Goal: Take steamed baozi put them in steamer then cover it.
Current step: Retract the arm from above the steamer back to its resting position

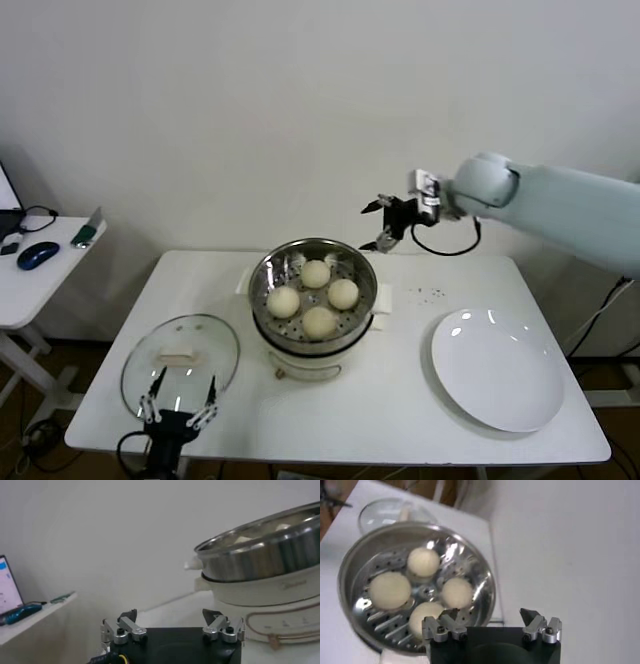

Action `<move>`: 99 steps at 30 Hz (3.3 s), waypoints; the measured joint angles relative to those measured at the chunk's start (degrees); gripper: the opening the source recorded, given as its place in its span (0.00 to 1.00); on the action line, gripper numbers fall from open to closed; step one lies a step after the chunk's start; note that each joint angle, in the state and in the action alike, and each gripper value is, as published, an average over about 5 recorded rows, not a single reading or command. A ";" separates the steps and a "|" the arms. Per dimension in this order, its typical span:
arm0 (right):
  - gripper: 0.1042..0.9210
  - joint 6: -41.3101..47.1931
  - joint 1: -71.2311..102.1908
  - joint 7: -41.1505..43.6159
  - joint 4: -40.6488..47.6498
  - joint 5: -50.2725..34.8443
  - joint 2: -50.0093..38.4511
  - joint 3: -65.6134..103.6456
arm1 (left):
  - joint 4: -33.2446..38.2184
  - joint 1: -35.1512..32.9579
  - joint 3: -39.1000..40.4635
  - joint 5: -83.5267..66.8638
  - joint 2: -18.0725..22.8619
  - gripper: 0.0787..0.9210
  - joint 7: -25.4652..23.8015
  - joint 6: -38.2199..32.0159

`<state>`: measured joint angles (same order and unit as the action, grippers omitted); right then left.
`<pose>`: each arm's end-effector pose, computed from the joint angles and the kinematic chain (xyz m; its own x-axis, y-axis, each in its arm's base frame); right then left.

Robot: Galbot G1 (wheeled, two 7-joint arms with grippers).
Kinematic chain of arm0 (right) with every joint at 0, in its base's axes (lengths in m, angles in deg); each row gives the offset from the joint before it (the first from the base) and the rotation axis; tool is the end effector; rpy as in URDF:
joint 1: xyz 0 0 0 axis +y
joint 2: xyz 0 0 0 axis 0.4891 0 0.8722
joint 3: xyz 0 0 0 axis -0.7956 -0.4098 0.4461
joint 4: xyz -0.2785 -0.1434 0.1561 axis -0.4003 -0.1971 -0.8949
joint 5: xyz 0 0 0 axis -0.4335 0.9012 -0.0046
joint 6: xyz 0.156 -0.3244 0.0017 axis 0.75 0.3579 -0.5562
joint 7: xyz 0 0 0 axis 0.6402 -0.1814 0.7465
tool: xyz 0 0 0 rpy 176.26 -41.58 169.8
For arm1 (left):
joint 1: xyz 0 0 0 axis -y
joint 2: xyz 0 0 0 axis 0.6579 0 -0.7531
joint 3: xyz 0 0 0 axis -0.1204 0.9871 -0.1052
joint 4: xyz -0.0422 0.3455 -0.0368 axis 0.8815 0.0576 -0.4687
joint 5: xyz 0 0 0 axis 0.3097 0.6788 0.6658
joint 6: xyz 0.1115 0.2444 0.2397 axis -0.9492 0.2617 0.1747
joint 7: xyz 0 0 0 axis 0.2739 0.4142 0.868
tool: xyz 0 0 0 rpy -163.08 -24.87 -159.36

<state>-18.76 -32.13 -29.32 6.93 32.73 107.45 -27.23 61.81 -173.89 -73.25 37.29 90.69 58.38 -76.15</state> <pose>0.5289 -0.0723 -0.0644 -0.4553 -0.6461 0.6126 -0.8804 0.2243 -0.4178 0.1130 0.0512 -0.3466 -0.9893 -0.0554 0.1347 -0.0019 0.9297 0.3684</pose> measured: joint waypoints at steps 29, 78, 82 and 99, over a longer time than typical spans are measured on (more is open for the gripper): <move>0.88 -9.33 84.49 -18.74 -15.94 8.53 -2.77 83.45 | 2.56 3.90 -3.34 18.71 0.36 0.88 2.73 6.04; 0.88 -8.04 113.06 -22.59 -16.68 19.50 17.46 111.27 | -30.98 26.15 -3.07 71.73 -4.95 0.88 5.18 6.83; 0.88 -8.30 113.01 -22.37 -16.44 20.30 17.90 111.07 | -32.61 27.65 -2.92 71.14 -5.29 0.84 5.52 6.67; 0.88 -9.29 112.17 -21.98 -15.17 23.92 19.60 110.46 | -33.94 28.45 -2.39 68.09 -5.77 0.27 5.15 6.17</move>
<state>-28.05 80.04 -51.30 -8.24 56.65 127.05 83.24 27.88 -145.44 -75.64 105.38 84.92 63.53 -69.98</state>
